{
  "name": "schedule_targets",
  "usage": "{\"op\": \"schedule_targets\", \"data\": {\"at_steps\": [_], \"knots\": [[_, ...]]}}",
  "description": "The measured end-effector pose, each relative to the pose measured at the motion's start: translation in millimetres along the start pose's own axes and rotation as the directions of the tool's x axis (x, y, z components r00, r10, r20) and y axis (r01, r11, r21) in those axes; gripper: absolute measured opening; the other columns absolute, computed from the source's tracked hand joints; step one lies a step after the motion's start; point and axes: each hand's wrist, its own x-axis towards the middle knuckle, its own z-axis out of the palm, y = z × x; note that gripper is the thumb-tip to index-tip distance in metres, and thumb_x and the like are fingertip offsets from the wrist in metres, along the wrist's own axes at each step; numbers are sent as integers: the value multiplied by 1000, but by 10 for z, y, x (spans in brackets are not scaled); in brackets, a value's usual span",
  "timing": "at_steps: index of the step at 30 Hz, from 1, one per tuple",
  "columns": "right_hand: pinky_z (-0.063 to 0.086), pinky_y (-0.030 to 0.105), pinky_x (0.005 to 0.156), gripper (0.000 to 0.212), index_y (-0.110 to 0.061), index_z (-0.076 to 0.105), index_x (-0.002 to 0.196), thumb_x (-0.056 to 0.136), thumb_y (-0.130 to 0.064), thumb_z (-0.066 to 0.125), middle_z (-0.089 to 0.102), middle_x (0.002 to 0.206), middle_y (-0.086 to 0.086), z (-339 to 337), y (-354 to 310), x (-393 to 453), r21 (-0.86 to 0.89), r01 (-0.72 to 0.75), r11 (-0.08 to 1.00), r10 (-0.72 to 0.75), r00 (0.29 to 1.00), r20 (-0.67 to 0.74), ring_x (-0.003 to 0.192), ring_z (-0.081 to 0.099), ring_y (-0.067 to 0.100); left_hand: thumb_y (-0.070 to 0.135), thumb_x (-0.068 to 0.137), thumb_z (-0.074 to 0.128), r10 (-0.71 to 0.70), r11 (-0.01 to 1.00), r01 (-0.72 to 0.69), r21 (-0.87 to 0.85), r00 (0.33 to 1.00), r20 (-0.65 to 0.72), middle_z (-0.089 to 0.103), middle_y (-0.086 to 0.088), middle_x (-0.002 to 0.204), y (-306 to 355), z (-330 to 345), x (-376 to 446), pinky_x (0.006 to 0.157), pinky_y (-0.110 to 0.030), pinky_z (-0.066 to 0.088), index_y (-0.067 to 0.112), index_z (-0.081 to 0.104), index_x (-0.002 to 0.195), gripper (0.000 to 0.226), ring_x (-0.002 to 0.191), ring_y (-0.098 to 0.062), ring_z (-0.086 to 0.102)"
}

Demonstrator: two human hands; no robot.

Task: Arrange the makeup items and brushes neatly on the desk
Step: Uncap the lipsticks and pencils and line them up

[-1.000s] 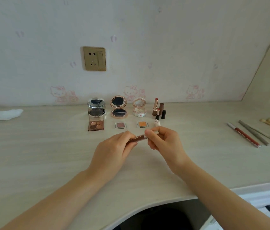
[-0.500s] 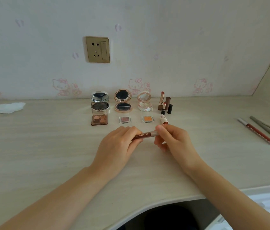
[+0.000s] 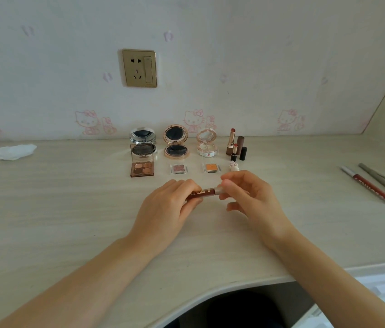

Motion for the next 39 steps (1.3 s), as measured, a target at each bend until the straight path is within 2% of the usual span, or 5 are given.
{"op": "schedule_targets", "data": {"at_steps": [4, 10, 18, 34, 39], "knots": [[48, 26, 58, 12, -14, 69, 83, 91, -21, 62, 68, 66, 2, 0, 39, 16, -83, -9, 997, 7, 1000, -27, 61, 61, 12, 26, 87, 66, -12, 1000, 12, 2, 1000, 6, 56, 11, 77, -7, 3, -2, 55, -27, 46, 22, 62, 96, 11, 69, -7, 50], [50, 21, 60, 15, -22, 69, 88, 86, -7, 65, 69, 81, -4, -16, 38, 14, -112, 69, 991, -69, 998, 0, 73, 62, 7, 31, 88, 62, -53, 998, 54, -26, 998, 27, 55, 14, 78, -27, 14, 3, 56, -24, 44, 25, 61, 98, 12, 70, -5, 49], [50, 21, 58, 17, -16, 70, 86, 93, -25, 58, 67, 69, -5, -6, 40, 19, -147, -24, 989, 14, 998, -69, 68, 60, 5, 29, 88, 64, -68, 997, 69, -41, 997, 31, 54, 14, 78, -29, 13, -2, 58, -23, 43, 25, 61, 99, 12, 69, -4, 48], [57, 29, 66, 13, -7, 62, 96, 88, 3, 60, 68, 92, 10, -19, -19, -11, 23, 39, 999, -38, 999, -20, 82, 69, 22, 29, 88, 64, -84, 995, 85, -45, 996, 36, 52, 18, 79, -31, 3, 5, 59, -12, 36, 23, 62, 99, 13, 69, -1, 48], [56, 27, 64, 8, -9, 66, 91, 88, -16, 64, 70, 83, 8, -17, -2, 14, 75, -42, 996, 48, 995, -86, 78, 70, 20, 29, 88, 63, -58, 996, 61, -62, 997, 50, 56, 15, 80, -14, 4, 0, 59, -16, 41, 23, 62, 100, 14, 70, -3, 50]]}}
